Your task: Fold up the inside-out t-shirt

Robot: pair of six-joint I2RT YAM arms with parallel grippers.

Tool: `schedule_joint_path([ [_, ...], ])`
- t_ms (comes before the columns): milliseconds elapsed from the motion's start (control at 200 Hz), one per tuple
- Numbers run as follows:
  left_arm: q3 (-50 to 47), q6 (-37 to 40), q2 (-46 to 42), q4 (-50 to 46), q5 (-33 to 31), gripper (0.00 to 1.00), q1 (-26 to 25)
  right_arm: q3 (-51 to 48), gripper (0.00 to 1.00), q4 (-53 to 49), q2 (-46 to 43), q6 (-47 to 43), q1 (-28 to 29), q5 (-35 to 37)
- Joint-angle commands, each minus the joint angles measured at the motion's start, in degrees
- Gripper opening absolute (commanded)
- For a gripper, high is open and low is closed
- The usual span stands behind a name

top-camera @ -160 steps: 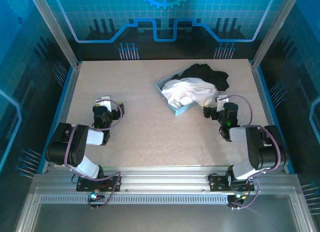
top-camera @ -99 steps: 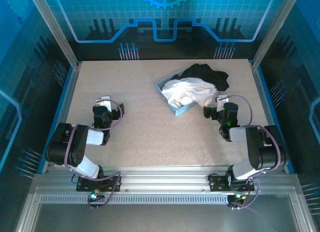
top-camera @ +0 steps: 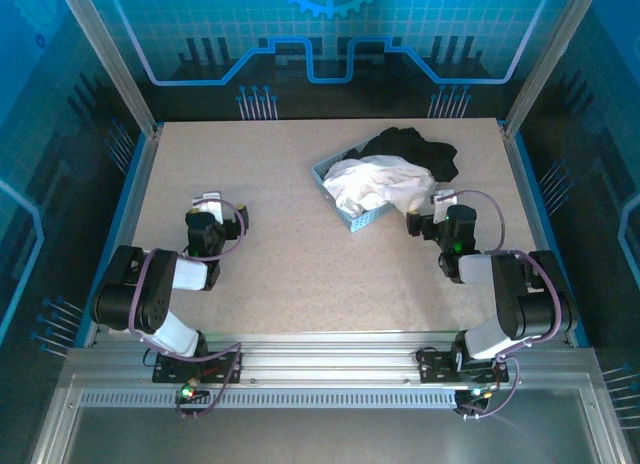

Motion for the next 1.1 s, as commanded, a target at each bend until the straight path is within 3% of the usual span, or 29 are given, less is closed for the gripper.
schedule_joint_path([
  [0, 1.0, -0.4, -0.8, 0.2, 1.1, 0.99, 0.4, 1.0, 1.00, 1.5, -0.9, -0.9, 0.4, -0.7],
  [100, 0.0, -1.6, -2.4, 1.0, -2.3, 0.99, 0.5, 1.6, 1.00, -0.6, -2.4, -0.6, 1.3, 2.6],
  [175, -1.1, -1.9, -5.2, 0.6, -1.6, 0.99, 1.0, 5.2, 1.00, -12.6, -7.5, 1.4, 1.5, 5.1],
  [300, 2.7, -3.1, -15.0, -15.2, -4.1, 0.99, 0.9, 8.0, 1.00, -22.3, -15.2, 8.5, -1.1, 3.8],
  [380, 7.1, -11.1, -19.9, -26.7, -6.0, 0.99, 1.3, 7.8, 1.00, -25.8, -21.5, 12.4, -2.0, 5.7],
  [515, 11.5, -19.1, -23.1, -35.5, 5.3, 0.99, 1.7, 9.4, 1.00, -36.0, -31.1, 18.6, -2.7, 10.4],
  [595, 12.6, -23.8, -23.2, -34.6, 14.5, 0.99, 1.1, 9.8, 1.00, -37.7, -35.2, 19.4, -2.5, 7.6],
  [675, 14.0, -26.9, -22.3, -33.1, 18.7, 0.99, -1.9, 10.1, 1.00, -37.6, -37.6, 19.7, -0.9, 4.0],
  [800, 18.1, -25.9, -20.3, -35.9, 19.6, 0.99, -8.5, 14.4, 1.00, -39.3, -36.2, 16.6, 6.4, 4.2],
  [920, 20.6, -24.3, -18.7, -37.6, 19.0, 0.99, -12.6, 21.7, 1.00, -43.6, -30.3, 9.9, 15.2, 10.7],
  [1095, 23.0, -23.5, -17.3, -40.5, 19.7, 0.99, -15.0, 32.8, 1.00, -51.4, -18.7, 7.2, 16.8, 10.9],
])
